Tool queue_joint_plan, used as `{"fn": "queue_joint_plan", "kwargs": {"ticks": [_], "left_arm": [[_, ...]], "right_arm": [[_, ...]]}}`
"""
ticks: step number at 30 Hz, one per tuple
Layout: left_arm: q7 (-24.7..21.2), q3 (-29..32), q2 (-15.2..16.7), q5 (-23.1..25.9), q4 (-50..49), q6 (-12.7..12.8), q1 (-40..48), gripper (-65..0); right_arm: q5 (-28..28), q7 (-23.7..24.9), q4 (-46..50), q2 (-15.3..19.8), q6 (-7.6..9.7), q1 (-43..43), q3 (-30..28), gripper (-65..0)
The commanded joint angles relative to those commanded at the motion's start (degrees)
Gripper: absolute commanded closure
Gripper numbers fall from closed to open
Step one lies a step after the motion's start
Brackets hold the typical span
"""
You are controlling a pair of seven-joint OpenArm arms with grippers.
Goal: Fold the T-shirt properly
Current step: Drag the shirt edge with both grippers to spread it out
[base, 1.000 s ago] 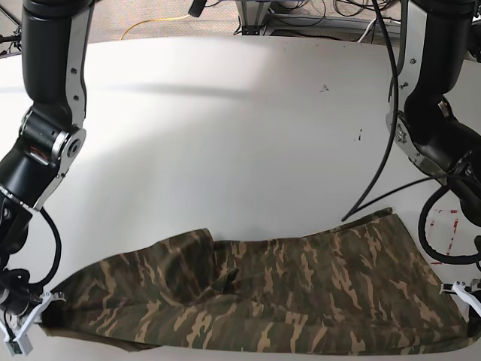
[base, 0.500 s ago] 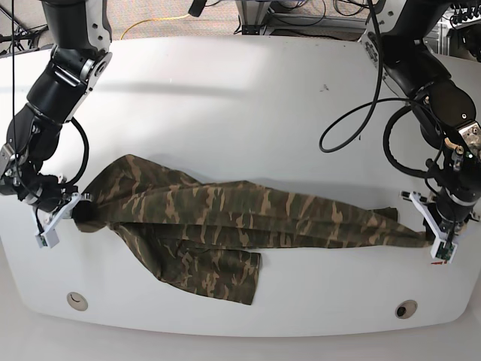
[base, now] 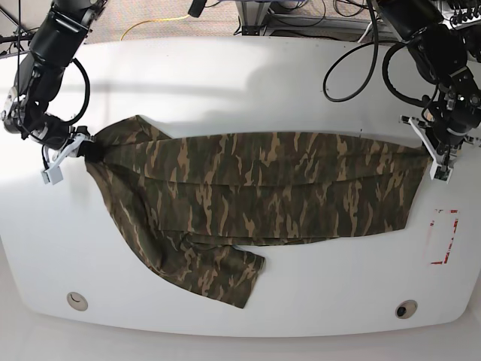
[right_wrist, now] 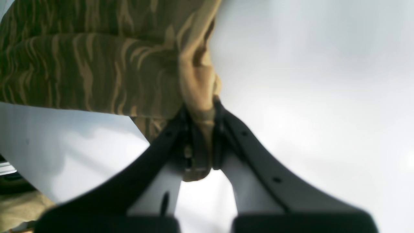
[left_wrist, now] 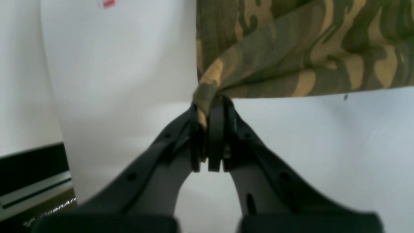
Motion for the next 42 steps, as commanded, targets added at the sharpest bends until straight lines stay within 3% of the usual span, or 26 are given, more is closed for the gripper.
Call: {"fn": "queue_joint_plan", "kwargs": {"ticks": [3, 9, 14, 18, 20, 22, 25, 27, 32, 36, 42], "left_arm": [[0.0, -1.32, 0.0, 0.0, -0.09, 0.0, 1.32, 0.0], [0.0, -1.93, -1.58, -0.09, -0.09, 0.0, -0.26, 0.0], [0.09, -1.93, -2.99, 0.0, -0.18, 0.0, -5.63, 0.0], [0.09, -1.49, -3.69, 0.18, -0.53, 0.0, -11.16, 0.0], [0.09, 0.53, -3.87, 0.35, -0.53, 0.0, -12.66, 0.0], [0.09, 1.58, -4.66, 0.35, -0.53, 0.0, -12.92, 0.0], [0.09, 3.25, -4.66, -0.09, -1.67, 0.0, -13.1, 0.0], [0.09, 4.22, -4.66, -0.09, -1.85, 0.0, -13.1, 0.0], [0.0, 3.08, -4.66, -0.09, -2.37, 0.0, -13.01, 0.0], [0.0, 3.08, -4.48, -0.09, -2.29, 0.0, -12.57, 0.0], [0.0, 3.25, -4.48, -0.09, -2.37, 0.0, -12.48, 0.0]], "right_arm": [[-0.18, 0.44, -0.44, -0.09, -0.09, 0.18, 0.0, 0.0], [-0.35, 0.97, -3.69, -0.97, -3.34, 8.35, -0.18, 0.0], [-0.44, 1.49, -14.51, -1.14, -3.43, 17.67, -0.44, 0.0], [-0.97, 6.15, -21.89, -1.32, -3.6, 22.59, -0.97, -0.6], [-2.02, 7.3, -24.79, -1.05, -4.22, 24.62, -3.16, -6.7], [-2.02, 7.38, -26.37, -0.88, -5.54, 25.23, -4.31, -17.9], [-1.76, 7.03, -26.46, -0.88, -7.12, 23.12, -3.25, -36.9], [-1.32, 6.33, -25.58, -0.88, -7.12, 21.19, -1.58, -41.5], [2.55, 4.13, -17.76, -1.41, -7.12, 11.43, 5.54, -43.0], [5.89, 2.9, -14.51, -1.58, -7.12, 5.19, 6.07, -43.0], [10.11, 2.46, -10.81, -6.07, -7.21, -1.05, 5.71, -43.0]]}}
